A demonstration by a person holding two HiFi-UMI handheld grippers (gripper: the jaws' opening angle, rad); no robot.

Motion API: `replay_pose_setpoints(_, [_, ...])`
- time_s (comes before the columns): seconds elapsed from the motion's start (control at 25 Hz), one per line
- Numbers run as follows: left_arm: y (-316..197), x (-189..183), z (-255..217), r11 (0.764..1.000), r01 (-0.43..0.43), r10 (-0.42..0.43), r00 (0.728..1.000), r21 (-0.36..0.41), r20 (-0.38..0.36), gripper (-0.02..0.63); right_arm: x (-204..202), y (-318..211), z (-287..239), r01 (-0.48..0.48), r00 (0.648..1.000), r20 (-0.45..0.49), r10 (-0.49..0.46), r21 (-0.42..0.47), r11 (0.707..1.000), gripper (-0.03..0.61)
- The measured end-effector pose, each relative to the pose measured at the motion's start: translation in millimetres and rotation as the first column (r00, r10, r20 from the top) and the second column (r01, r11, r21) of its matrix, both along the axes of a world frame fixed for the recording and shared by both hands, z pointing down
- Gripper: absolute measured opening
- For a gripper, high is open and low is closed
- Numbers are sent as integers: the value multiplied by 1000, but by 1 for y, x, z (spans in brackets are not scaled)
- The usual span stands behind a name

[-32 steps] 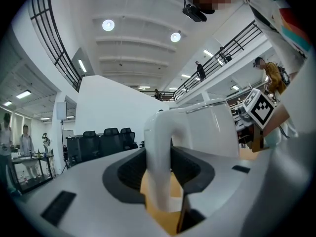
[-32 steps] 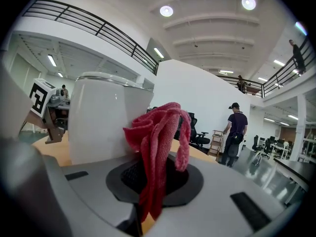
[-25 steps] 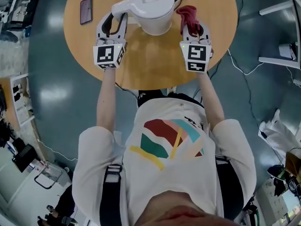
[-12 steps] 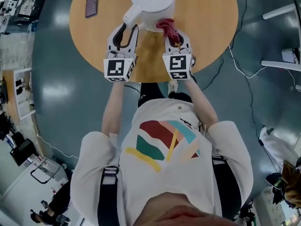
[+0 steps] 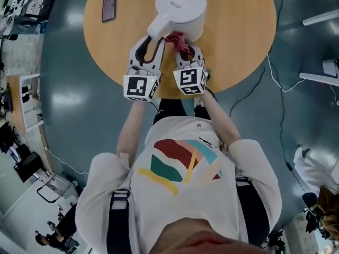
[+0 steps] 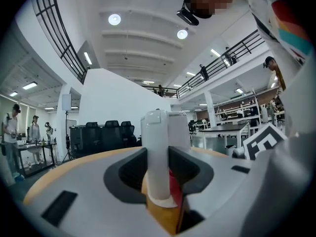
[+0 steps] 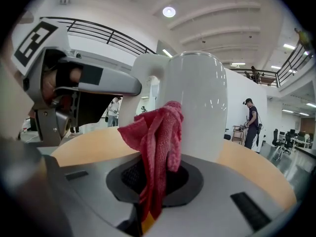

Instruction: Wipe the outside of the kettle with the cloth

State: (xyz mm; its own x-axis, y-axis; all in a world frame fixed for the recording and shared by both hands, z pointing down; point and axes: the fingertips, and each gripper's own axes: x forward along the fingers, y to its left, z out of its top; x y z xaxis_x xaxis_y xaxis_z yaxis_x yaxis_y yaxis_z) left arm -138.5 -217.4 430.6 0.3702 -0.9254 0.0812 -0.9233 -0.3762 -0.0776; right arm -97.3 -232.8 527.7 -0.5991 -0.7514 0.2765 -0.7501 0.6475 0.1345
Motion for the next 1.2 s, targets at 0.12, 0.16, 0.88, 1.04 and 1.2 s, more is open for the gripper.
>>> replay_pose_setpoints(0.12, [-5, -2, -1, 1000, 10, -10, 1000, 7, 20, 179, 0, -6, 1, 7, 1000, -8, -7, 10, 1000, 39])
replay_pose_setpoints(0.16, [-8, -3, 0, 1000, 12, -12, 1000, 10, 26, 181, 1, -8, 2, 10, 1000, -12, -9, 12, 1000, 38])
replay_pose_setpoints(0.88, [-72, -56, -2, 991, 134, -133, 986, 2, 98, 181, 54, -49, 1, -106, 994, -39, 106, 11, 994, 40])
replay_pose_setpoints(1.04, [-97, -71, -7, 988, 153, -153, 983, 8, 106, 181, 59, -75, -7, -135, 991, -12, 134, -12, 991, 39])
replay_pose_setpoints(1.2, [-138, -79, -10, 986, 166, -166, 979, 9, 121, 179, 64, -114, -9, -136, 991, -9, 135, -24, 990, 38])
